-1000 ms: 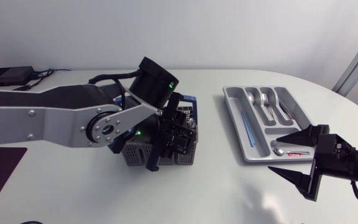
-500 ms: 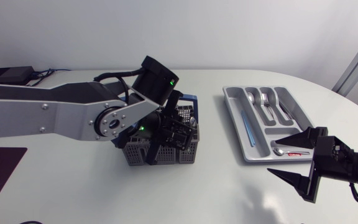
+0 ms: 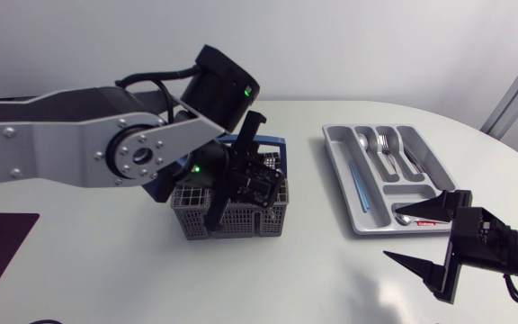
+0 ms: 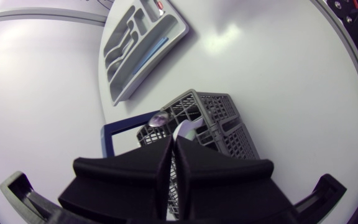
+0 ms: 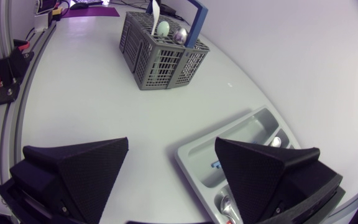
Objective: Unload the cutlery basket into the drawer organizer.
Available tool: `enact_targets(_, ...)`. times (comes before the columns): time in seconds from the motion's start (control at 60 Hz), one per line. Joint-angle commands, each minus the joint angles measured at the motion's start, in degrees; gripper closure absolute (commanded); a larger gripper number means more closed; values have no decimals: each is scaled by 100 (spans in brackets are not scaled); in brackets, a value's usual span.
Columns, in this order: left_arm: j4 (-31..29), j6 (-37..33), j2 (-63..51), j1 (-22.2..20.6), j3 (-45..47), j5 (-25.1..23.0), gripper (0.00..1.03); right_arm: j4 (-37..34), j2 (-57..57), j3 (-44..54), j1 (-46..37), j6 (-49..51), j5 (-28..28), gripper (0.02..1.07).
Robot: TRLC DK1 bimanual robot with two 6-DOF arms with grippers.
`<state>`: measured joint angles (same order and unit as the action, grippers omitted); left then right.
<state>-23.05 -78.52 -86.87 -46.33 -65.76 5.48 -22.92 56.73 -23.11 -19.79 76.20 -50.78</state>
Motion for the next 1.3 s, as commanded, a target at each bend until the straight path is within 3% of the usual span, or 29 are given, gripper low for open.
enact_targets(0.0,-200,-181,250,-61,-297,68,100,-20,-162,140,98,-202,7,7)
enact_targets(0.133,-622,21,452,-122,-631,217,100,7,-505,176,265,-536,7,7)
enact_targets(0.267,-1132,891,478,-166,-1255,217,100,376,-1138,184,555,-1486,42,7)
enact_targets(0.45,-1307,1788,557,-175,-1712,217,100,929,-1762,228,1100,-2532,552,7)
enact_targets(0.667,-1835,3651,39,-17,-2635,24,100,1641,-1815,228,1557,-3648,1185,7)
enact_targets(0.8,-2142,5119,-533,194,-3242,-372,100,2230,-1859,237,1988,-4342,2029,7)
enact_targets(0.883,-2345,5980,-946,484,-3611,-961,100,2511,-1867,228,2348,-4738,2582,8)
enact_targets(1.067,-2292,6920,-1403,493,-3646,-996,100,2995,-1779,255,3412,-5177,3997,13)
enact_targets(1.283,-2186,7536,-1579,264,-3751,-1084,100,3285,-1340,123,4220,-5388,4701,16)
